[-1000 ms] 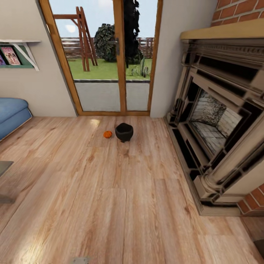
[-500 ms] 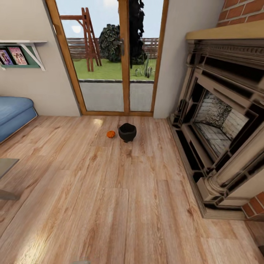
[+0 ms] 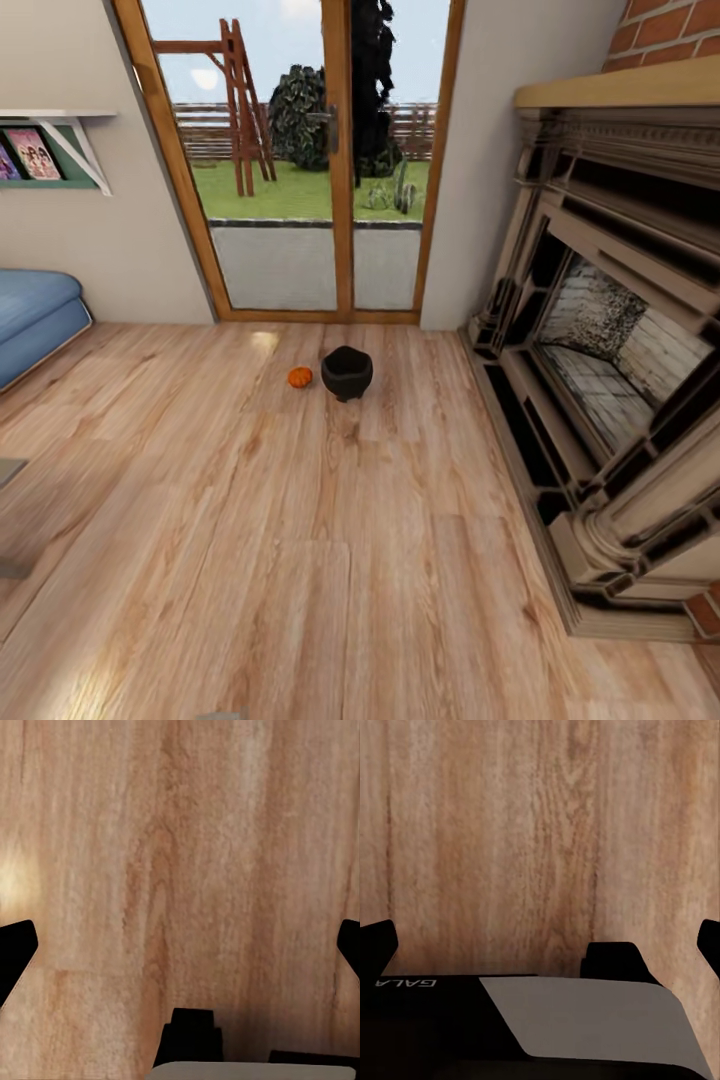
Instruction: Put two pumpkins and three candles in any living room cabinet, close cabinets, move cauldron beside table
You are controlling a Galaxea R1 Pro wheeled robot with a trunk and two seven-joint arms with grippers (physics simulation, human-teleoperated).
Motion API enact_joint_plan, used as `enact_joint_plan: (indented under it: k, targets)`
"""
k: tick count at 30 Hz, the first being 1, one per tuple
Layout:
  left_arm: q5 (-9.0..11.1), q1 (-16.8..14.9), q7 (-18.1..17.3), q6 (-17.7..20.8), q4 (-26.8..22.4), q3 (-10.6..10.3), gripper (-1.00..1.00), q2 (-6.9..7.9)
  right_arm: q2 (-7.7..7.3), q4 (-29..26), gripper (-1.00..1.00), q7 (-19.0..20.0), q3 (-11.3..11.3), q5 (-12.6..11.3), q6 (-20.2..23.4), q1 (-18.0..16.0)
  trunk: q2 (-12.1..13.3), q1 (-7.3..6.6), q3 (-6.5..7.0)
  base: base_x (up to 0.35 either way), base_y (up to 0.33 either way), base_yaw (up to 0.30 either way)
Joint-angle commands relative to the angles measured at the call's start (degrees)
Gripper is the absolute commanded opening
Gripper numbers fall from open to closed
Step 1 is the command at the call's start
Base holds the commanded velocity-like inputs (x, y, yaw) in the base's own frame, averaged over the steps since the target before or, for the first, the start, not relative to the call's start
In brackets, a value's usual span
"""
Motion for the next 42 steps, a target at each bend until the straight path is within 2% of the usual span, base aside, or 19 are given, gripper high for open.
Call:
enact_joint_plan:
  k: [1,42]
  targets:
    - [0.00,0.01,0.01,0.00,0.01,0.00,1.00,0.00,0.00,0.03,1.00,0.00,0.00,0.00,0.08,0.00,0.00,0.00,0.00,0.329,0.000,0.000]
    - [0.00,0.35,0.19,0.00,0.07,0.09,1.00,0.06,0.24,0.18,1.00,-0.06,0.06,-0.19,0.47,1.14,0.00,0.00,0.00,0.324,0.000,0.000]
